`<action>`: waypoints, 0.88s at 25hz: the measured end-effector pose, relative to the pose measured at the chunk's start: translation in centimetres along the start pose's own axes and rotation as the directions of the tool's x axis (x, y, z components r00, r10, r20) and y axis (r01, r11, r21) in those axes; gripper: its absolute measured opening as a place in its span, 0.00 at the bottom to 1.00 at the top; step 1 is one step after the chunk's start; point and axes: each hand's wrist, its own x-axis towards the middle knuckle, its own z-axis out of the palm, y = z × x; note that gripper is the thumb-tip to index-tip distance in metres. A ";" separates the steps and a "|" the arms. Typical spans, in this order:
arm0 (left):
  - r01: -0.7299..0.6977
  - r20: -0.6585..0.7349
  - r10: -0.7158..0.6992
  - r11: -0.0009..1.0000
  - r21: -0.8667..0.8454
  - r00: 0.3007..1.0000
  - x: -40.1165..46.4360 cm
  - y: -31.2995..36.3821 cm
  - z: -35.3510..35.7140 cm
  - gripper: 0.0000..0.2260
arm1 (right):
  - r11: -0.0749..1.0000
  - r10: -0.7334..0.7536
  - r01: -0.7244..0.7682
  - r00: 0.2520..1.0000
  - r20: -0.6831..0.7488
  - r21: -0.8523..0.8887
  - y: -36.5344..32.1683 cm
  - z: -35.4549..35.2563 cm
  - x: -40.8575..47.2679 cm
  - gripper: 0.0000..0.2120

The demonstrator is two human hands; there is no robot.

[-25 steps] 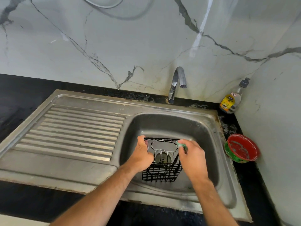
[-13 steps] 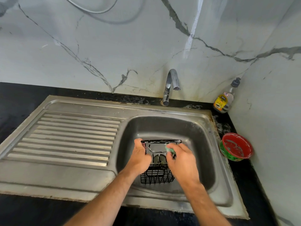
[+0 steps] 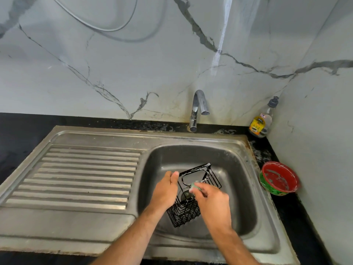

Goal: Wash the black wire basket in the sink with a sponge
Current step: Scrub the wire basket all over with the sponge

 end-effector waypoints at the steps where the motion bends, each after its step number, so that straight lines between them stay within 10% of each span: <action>1: -0.037 -0.027 0.037 0.999 0.011 0.999 0.4 -0.2 0.0 0.16 | 0.998 0.045 -0.045 0.999 -0.004 0.051 -0.2 0.0 -0.1 0.08; 6: -0.098 -0.036 0.099 0.995 0.033 0.994 1.1 0.1 0.4 0.13 | 0.998 -0.040 0.038 0.998 -0.054 -0.046 0.2 0.8 -0.4 0.10; 14: -0.102 -0.038 0.104 0.993 0.058 0.994 1.1 0.7 0.2 0.14 | 0.905 0.061 0.066 0.958 0.280 -0.421 -2.3 -1.3 1.2 0.15; 22: -0.230 -0.042 0.241 0.956 0.182 0.969 1.3 -1.0 -0.9 0.16 | 0.900 -0.187 0.266 0.951 0.246 -0.346 -2.1 1.6 1.6 0.07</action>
